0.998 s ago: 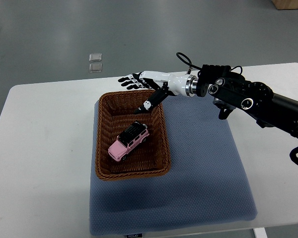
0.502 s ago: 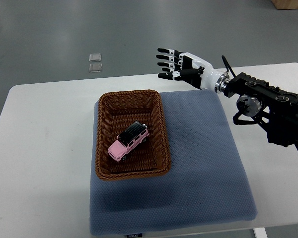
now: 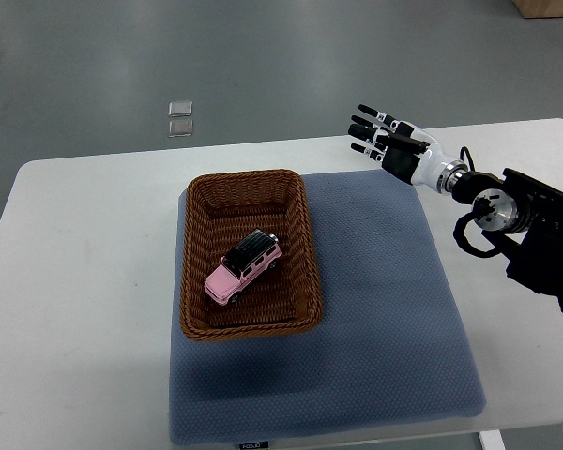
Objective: Place pink car in brown basket
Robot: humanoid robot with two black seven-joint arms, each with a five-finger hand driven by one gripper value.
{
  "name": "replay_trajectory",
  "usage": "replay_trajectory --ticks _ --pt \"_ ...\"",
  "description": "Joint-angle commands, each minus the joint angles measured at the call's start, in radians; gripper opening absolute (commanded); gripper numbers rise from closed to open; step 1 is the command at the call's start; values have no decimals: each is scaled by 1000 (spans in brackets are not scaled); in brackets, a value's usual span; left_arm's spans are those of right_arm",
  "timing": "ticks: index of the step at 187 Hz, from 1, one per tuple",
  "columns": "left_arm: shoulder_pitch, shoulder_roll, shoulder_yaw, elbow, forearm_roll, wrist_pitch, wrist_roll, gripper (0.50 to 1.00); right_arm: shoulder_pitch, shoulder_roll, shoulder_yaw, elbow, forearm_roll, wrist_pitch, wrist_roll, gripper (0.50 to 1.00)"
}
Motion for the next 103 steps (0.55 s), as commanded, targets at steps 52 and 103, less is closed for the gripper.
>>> replay_trajectory --ticks 52,103 --pt "0 0 0 0 0 0 0 1000 0 4 0 -3 19 -1 4 913" --pt "0 0 0 0 0 0 0 1000 -14 1 0 -3 11 7 6 917"
